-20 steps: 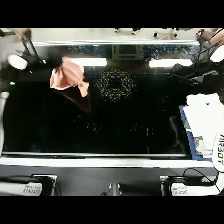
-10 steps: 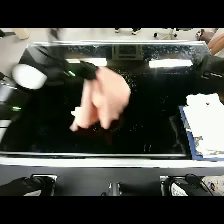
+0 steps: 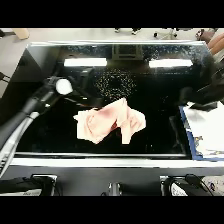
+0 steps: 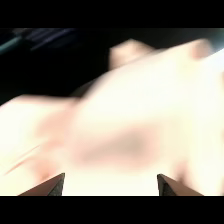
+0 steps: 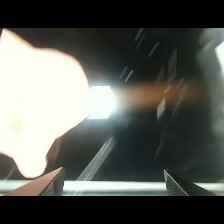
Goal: Fold the shirts.
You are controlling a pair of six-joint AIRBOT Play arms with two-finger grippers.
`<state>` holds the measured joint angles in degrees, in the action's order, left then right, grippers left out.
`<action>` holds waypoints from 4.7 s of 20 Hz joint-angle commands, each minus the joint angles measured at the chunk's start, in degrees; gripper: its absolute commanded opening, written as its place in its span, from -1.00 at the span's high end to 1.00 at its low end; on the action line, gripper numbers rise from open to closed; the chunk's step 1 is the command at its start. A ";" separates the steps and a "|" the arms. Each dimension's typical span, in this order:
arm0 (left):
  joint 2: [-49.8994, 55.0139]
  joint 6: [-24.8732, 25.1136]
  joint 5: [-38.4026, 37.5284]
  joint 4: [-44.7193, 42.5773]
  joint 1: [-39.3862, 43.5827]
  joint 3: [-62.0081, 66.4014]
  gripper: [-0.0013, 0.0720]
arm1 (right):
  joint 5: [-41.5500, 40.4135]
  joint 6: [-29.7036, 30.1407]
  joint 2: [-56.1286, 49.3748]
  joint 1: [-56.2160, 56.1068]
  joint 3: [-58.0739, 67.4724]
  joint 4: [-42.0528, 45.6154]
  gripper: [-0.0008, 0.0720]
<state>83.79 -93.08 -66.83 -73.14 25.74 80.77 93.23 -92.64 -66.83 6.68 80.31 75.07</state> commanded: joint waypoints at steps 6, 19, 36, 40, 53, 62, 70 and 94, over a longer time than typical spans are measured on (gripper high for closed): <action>-11.06 3.15 4.04 14.10 -15.76 -33.68 -1.00 | -16.70 8.68 -0.22 -4.70 -33.29 -20.46 -0.86; -4.70 5.31 17.38 24.06 -7.34 -36.52 0.90 | -32.74 8.87 -9.03 -25.46 -35.10 -21.35 -0.95; -40.09 10.86 23.39 16.35 -18.27 14.97 0.91 | -21.22 11.63 22.71 -17.79 15.17 5.79 0.93; -44.85 5.20 20.85 -0.42 -18.29 19.41 0.91 | -20.81 2.38 30.67 -17.79 17.09 10.03 0.93; -5.16 3.04 29.88 -3.58 -17.62 19.41 0.91 | -20.68 -6.14 9.75 -17.90 -15.98 -0.07 0.93; 21.09 -2.73 -14.38 3.65 -14.21 19.52 -0.89 | -28.74 -5.27 -1.16 -17.90 -25.16 -4.00 0.92; -13.51 -1.51 -12.90 5.51 -21.22 -25.53 -0.89 | -23.30 -3.10 -1.07 -17.90 -25.16 3.50 0.92; -41.24 5.53 20.50 16.52 -17.31 9.84 0.91 | -35.87 -3.74 22.73 -17.90 19.58 33.46 0.92</action>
<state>49.10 -81.93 -48.12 -51.68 11.86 71.81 63.57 -96.12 -50.52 -11.16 85.84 100.71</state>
